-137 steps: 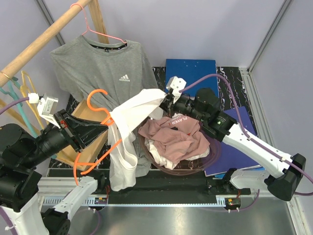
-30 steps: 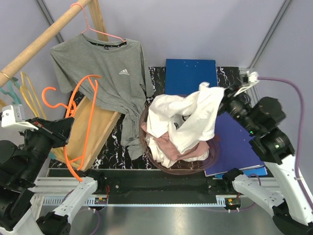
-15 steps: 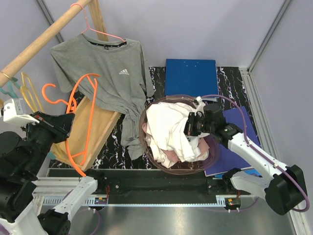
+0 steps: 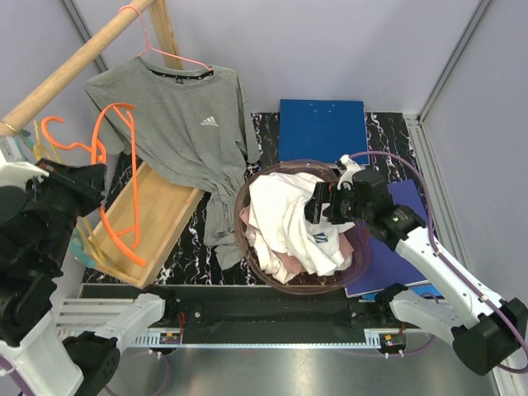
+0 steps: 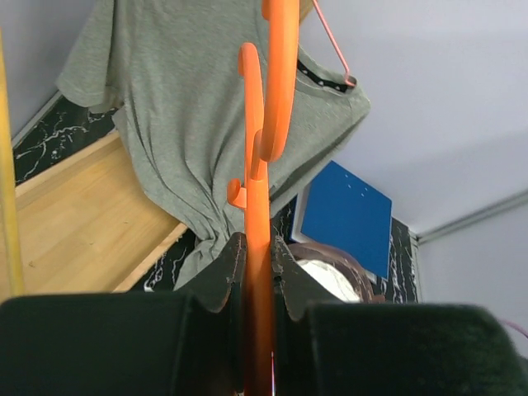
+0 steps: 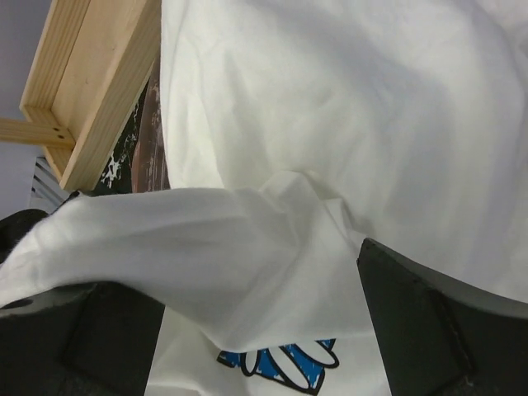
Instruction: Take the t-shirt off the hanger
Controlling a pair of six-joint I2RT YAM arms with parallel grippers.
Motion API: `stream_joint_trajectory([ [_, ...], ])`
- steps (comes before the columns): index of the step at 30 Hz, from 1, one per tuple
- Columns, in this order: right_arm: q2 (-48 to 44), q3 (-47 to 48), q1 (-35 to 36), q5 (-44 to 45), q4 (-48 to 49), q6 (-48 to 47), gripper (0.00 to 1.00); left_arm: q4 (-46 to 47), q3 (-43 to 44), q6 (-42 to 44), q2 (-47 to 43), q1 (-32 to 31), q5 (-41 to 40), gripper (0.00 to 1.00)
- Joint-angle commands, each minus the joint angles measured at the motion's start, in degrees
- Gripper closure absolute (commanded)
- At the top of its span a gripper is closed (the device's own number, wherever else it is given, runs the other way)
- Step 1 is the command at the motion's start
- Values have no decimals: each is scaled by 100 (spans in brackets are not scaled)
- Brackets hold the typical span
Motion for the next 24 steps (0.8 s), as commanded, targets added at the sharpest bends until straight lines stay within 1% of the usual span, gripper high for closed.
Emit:
stream_joint_trajectory([
  [1,-190,394,12,517,-477,-303,0,300,475,-20,612,-2,-828,100],
  [5,-181,350,12,553,-592,-321,0,257,827,155,1086,-2,-1462,100],
  [11,-331,174,12,561,-645,-277,0,195,1082,551,1421,-2,-2297,100],
  [16,-401,156,12,623,-636,-277,0,204,1003,946,1491,-2,-3253,100],
  [20,-357,148,12,570,-628,-242,0,248,845,1210,1483,-10,-3747,100],
  [24,-305,95,12,474,-522,-145,0,248,328,1281,1412,-2,-4152,100],
])
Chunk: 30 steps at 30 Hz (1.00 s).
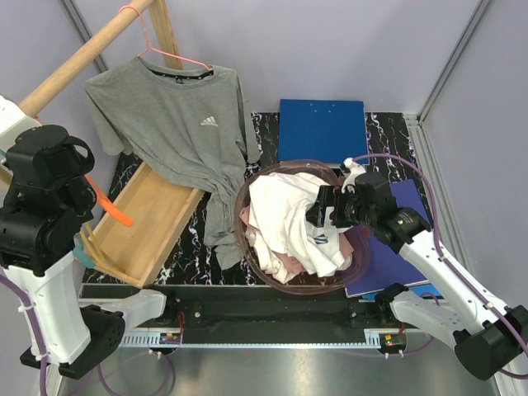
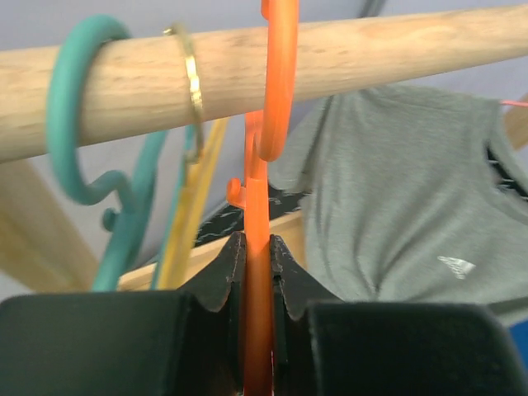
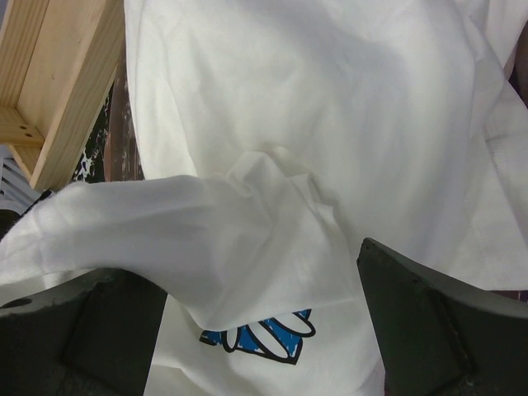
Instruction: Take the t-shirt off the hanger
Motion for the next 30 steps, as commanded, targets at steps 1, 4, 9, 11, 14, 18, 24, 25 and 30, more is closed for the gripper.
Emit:
stream_joint_trajectory([
  [1,26,-78,12,26,147,67,0,243,-438,267,-67,1,-913,100],
  [4,52,-139,12,-54,208,129,0,305,-685,311,-111,1,-1071,100],
  [9,87,-122,12,-124,200,155,0,428,-922,469,-24,1,-1309,100],
  [11,87,-113,12,-133,200,146,0,576,-1027,556,-6,1,-1318,100],
  [14,78,-122,12,-150,191,155,0,613,-1098,610,12,1,-1353,100],
  [18,43,-174,12,-142,217,199,0,665,-1326,680,-137,1,-1204,95],
  [24,113,-289,21,-212,296,199,0,508,-1160,689,-349,1,-607,39],
  [25,122,-289,21,-212,296,199,0,429,-1064,628,-349,1,-380,36],
  [30,96,-306,12,-203,331,164,0,-160,-317,346,-366,1,377,33],
])
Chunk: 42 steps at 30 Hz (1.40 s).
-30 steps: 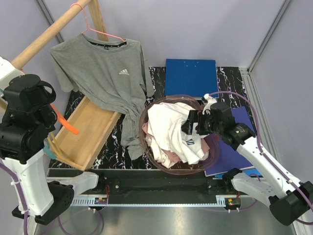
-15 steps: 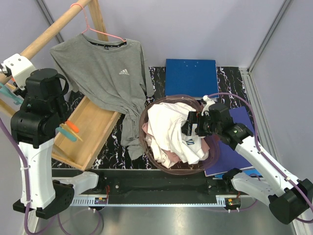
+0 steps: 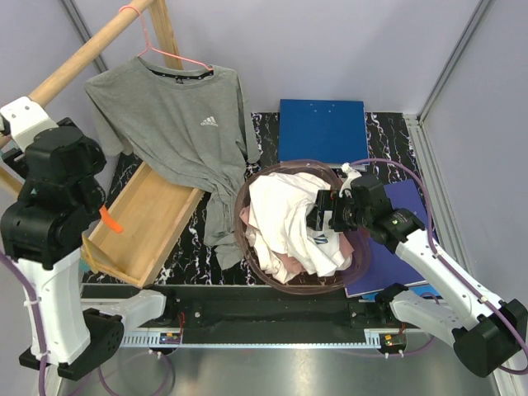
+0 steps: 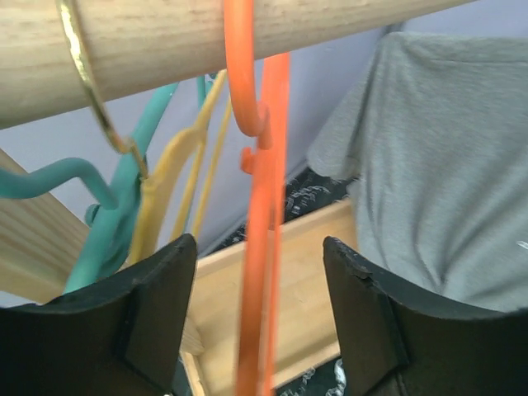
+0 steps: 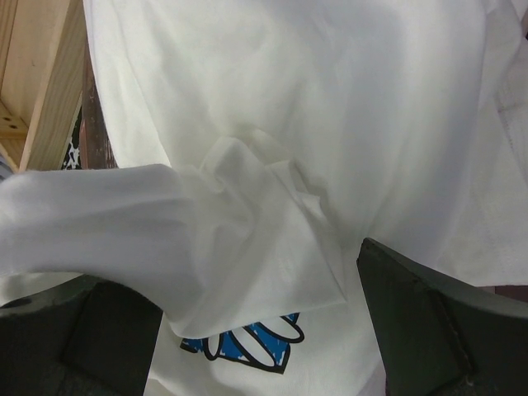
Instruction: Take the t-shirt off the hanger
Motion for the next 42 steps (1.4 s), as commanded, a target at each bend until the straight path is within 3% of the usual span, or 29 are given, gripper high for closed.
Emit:
stream_joint_trajectory([
  [1,-24,-35,12,-131,259,-2,0,-427,689,-264,-128,-2,1039,32],
  [9,-24,-97,12,-158,338,-11,0,-613,1656,-563,-251,-2,2491,34],
  [15,-50,-123,12,-193,400,24,0,1028,893,-914,-559,-2,4378,34],
  [22,-165,-88,21,-210,409,59,0,3004,305,-1740,293,-2,5585,34],
  [31,-340,-71,12,-289,400,165,0,5161,-189,-2856,1742,-10,5236,37],
  [35,-419,-97,12,-289,400,174,0,5477,-268,-3068,2262,-28,4000,45],
  [42,-455,-176,12,-368,435,235,0,5749,-83,-3086,3079,-19,2704,53],
])
